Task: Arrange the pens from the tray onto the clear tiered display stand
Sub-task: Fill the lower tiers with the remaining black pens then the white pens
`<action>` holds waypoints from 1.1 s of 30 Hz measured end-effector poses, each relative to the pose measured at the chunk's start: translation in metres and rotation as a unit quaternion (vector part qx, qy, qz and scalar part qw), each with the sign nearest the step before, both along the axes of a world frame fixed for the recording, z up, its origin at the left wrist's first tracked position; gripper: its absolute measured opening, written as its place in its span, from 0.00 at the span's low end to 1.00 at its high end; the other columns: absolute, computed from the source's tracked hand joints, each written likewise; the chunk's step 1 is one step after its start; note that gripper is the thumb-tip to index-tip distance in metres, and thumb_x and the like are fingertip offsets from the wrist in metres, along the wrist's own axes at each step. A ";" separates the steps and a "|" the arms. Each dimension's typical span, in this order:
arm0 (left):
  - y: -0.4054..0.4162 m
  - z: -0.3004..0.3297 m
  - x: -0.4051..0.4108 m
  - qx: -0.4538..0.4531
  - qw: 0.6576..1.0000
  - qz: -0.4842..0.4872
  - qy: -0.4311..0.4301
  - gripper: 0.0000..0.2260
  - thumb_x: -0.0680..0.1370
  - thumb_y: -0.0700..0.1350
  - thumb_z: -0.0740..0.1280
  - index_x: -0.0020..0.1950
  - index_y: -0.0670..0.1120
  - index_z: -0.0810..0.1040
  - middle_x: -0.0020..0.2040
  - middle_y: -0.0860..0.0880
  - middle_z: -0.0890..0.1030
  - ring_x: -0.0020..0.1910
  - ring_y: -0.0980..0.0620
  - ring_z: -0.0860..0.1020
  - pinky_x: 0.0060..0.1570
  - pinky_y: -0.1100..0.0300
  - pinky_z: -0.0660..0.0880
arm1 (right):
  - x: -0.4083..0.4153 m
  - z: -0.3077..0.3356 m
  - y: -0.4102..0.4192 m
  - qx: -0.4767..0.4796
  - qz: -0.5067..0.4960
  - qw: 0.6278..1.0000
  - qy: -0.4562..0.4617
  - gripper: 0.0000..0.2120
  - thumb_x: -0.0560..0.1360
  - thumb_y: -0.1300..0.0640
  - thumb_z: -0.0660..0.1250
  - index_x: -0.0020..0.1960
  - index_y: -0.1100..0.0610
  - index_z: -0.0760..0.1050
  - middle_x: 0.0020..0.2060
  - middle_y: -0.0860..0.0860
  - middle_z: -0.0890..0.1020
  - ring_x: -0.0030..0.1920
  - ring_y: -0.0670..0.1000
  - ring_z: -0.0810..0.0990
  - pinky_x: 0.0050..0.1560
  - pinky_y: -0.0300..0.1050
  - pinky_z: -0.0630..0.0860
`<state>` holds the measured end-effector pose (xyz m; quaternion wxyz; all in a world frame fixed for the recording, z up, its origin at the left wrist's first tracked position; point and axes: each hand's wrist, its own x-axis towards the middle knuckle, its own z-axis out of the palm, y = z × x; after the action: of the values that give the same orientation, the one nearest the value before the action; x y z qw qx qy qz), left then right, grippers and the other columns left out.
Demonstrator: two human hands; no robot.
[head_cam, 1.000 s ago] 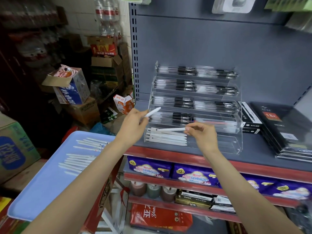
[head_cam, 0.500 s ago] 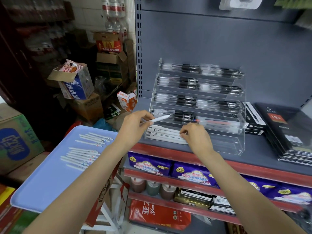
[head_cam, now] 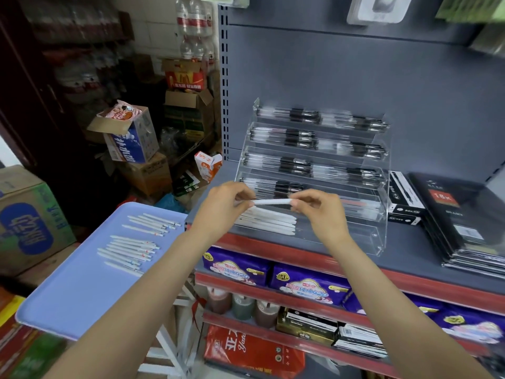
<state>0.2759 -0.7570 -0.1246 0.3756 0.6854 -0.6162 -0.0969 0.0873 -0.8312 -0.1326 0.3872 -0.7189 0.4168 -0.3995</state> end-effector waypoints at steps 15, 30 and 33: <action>-0.006 -0.030 0.030 0.068 0.989 0.104 0.078 0.14 0.75 0.39 0.69 0.61 0.42 0.78 0.53 0.43 0.83 0.52 0.50 0.81 0.51 0.65 0.71 | 0.008 -0.029 -0.006 -0.046 -0.046 0.978 0.197 0.03 0.71 0.62 0.72 0.45 0.60 0.83 0.40 0.50 0.81 0.36 0.43 0.75 0.37 0.20 0.68; 0.039 -0.037 0.081 0.027 0.993 0.098 0.058 0.08 0.77 0.44 0.65 0.55 0.47 0.76 0.45 0.54 0.78 0.42 0.56 0.75 0.44 0.63 0.71 | 0.114 -0.009 0.050 -0.066 0.072 0.984 0.145 0.07 0.73 0.61 0.69 0.50 0.56 0.82 0.43 0.50 0.82 0.38 0.40 0.75 0.41 0.22 0.67; 0.068 -0.061 0.134 0.061 0.987 0.138 0.057 0.06 0.77 0.43 0.65 0.54 0.45 0.78 0.47 0.51 0.81 0.42 0.52 0.77 0.46 0.59 0.74 | 0.168 -0.019 0.074 -0.059 0.128 0.976 0.169 0.08 0.75 0.60 0.67 0.52 0.55 0.81 0.46 0.51 0.82 0.41 0.44 0.76 0.44 0.27 0.68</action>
<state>0.4100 -0.6893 -0.1855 0.3771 0.7790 -0.4862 -0.1206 0.2552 -0.7569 -0.1512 0.3164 -0.8447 0.3566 -0.2433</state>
